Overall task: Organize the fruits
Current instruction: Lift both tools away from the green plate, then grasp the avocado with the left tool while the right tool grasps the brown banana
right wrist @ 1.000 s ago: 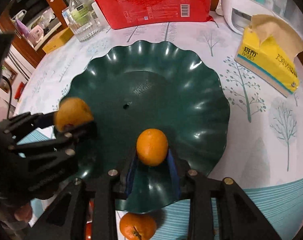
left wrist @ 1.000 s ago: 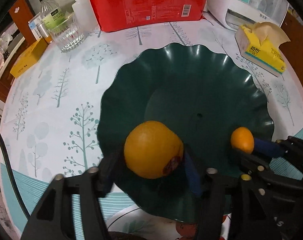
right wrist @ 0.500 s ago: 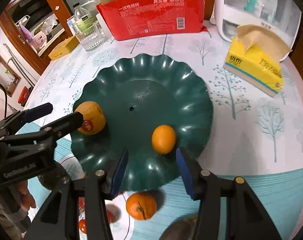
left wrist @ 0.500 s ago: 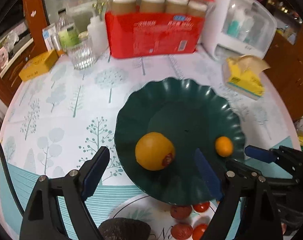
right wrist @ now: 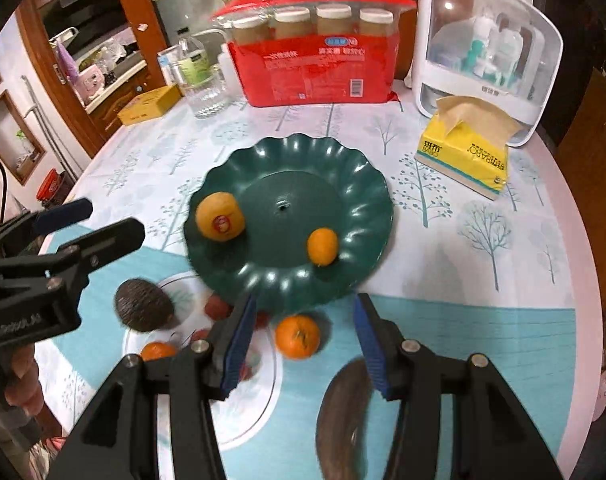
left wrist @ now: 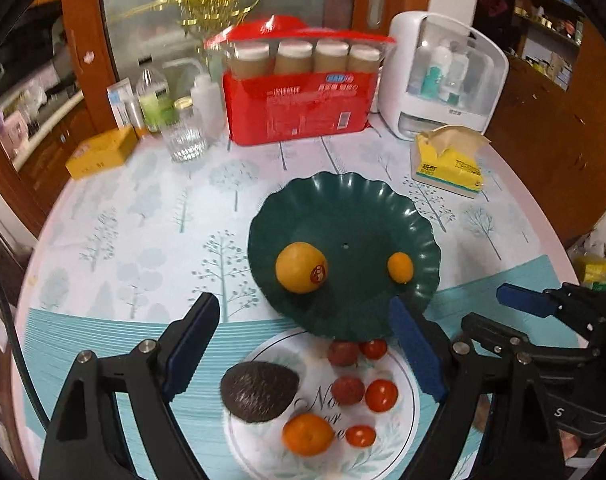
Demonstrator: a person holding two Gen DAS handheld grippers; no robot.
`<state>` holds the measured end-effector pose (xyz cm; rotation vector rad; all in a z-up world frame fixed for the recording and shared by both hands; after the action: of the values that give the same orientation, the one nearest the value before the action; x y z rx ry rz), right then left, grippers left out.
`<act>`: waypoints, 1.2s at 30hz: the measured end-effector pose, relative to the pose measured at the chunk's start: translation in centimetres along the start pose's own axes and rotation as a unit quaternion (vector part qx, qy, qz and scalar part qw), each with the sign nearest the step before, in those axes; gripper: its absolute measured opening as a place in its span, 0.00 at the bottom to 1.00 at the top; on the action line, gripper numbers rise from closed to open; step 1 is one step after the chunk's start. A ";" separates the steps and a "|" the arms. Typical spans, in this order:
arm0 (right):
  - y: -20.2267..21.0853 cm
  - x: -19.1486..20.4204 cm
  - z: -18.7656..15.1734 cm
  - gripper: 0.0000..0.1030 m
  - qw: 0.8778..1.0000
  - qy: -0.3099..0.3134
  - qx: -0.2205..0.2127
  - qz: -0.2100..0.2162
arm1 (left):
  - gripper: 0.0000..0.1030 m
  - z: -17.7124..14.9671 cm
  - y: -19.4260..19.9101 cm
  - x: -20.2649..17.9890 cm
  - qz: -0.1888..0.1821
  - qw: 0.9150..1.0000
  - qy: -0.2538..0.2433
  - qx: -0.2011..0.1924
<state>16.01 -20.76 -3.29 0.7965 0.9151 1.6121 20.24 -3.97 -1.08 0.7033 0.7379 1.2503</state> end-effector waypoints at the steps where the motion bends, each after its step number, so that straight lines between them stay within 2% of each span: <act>1: 0.6 0.3 -0.4 0.49 1.000 0.002 -0.003 -0.002 | 0.84 -0.3 0.7 0.0 -0.003 1.000 -0.003 -0.004; 9: 3.3 2.3 -3.0 0.50 0.999 0.023 -0.006 -0.028 | 0.84 -2.8 5.1 0.6 -0.023 0.999 -0.020 -0.027; 12: 4.0 2.5 -4.0 0.50 0.999 0.020 -0.009 -0.023 | 0.84 -3.9 6.3 1.6 -0.020 0.999 -0.018 -0.038; 16: 4.5 2.6 -5.2 0.50 0.999 0.022 -0.011 -0.042 | 0.85 -5.2 6.7 3.0 -0.008 0.999 -0.012 -0.043; 21: 4.1 2.4 -7.2 0.50 0.999 0.018 -0.005 -0.039 | 0.85 -7.4 4.8 4.0 -0.014 0.999 -0.025 -0.017; 26: 2.0 1.4 -9.4 0.50 0.999 0.007 0.021 -0.037 | 0.85 -8.9 1.3 4.9 -0.020 0.999 -0.043 0.019; 36: -3.2 0.1 -12.3 0.50 0.996 -0.027 0.077 -0.031 | 0.85 -9.1 -4.9 7.3 -0.025 0.997 -0.061 0.049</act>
<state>6.90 -22.25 -11.98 0.9063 1.0248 1.4715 16.81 2.93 -11.05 0.8284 0.7156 1.1219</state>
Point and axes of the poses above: each gripper's, at about its wrist camera, not at the fingertips, and y roughly against the way its jaws point, x to its left, z to its top, the point moved 4 cm from there along -y, roughly the way its jaws point, and after that the axes turned 7 degrees about y, right-handed, at the moved point
